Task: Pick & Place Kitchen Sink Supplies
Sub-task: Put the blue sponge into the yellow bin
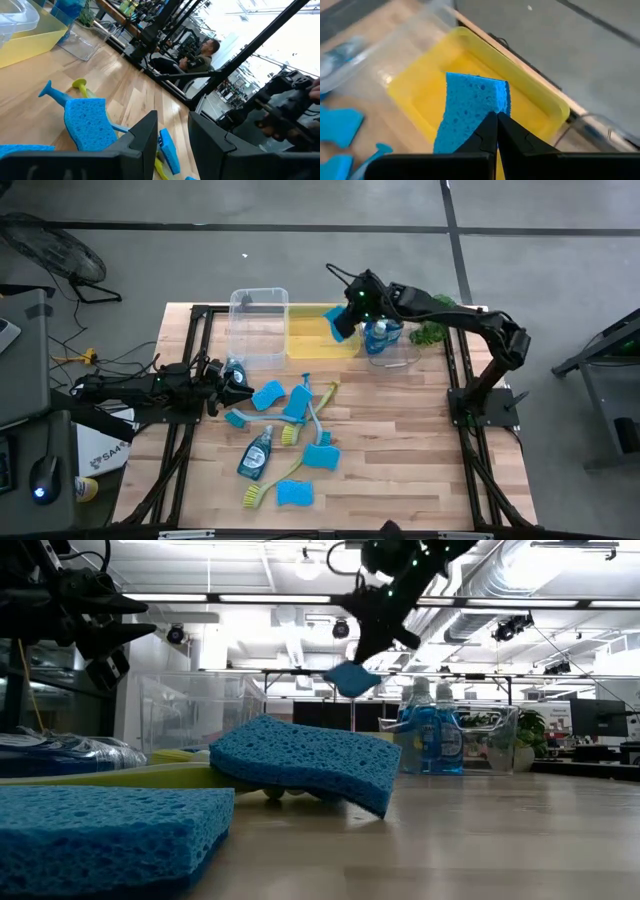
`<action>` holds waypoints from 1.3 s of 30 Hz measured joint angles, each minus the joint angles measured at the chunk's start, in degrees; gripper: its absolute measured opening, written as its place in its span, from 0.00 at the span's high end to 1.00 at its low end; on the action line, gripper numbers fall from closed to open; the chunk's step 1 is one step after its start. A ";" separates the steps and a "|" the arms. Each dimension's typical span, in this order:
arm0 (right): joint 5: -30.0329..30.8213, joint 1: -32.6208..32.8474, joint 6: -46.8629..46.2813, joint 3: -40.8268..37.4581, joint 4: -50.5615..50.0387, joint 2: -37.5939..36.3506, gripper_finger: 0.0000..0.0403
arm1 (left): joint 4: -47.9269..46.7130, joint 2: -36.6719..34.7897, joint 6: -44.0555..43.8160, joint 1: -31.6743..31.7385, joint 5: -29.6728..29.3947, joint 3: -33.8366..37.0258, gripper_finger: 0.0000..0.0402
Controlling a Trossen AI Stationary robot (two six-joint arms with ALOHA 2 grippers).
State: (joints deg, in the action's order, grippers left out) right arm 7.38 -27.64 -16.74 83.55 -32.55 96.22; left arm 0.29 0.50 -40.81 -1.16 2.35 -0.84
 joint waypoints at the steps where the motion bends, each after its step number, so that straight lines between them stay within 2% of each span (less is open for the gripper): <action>1: 0.70 -0.30 -1.67 0.00 0.02 0.52 1.00 | 0.00 0.00 0.00 0.00 0.00 0.00 0.74; 7: 4.96 -2.56 -11.94 -0.04 -2.48 3.04 1.00 | -0.01 0.00 0.00 0.01 0.01 0.00 0.74; 12: 5.37 -3.60 -16.70 3.14 -7.35 6.30 1.00 | -0.02 0.00 0.02 0.02 0.00 0.00 0.74; 16: 7.19 -3.58 -16.89 11.32 -14.33 10.81 1.00 | -0.01 0.00 0.00 0.02 0.02 0.00 0.74; 21: 9.86 -3.60 -17.89 24.12 -28.49 18.67 1.00 | -0.02 0.01 0.00 0.00 0.00 0.00 0.74; 29: 7.48 -3.08 -19.90 39.67 -39.26 30.57 1.00 | -0.02 0.00 0.00 0.02 0.00 0.00 0.74; 35: 7.65 -3.08 -19.34 46.05 -43.93 36.21 1.00 | -0.02 0.00 0.00 0.01 0.00 0.00 0.74; 39: 7.66 -3.10 -19.07 45.62 -45.36 37.23 1.00 | -0.02 0.02 0.00 0.02 0.00 0.00 0.74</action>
State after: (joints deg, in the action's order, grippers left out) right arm 15.04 -30.74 -35.81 129.17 -77.92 133.45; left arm 0.27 0.51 -40.82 -1.15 2.35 -0.84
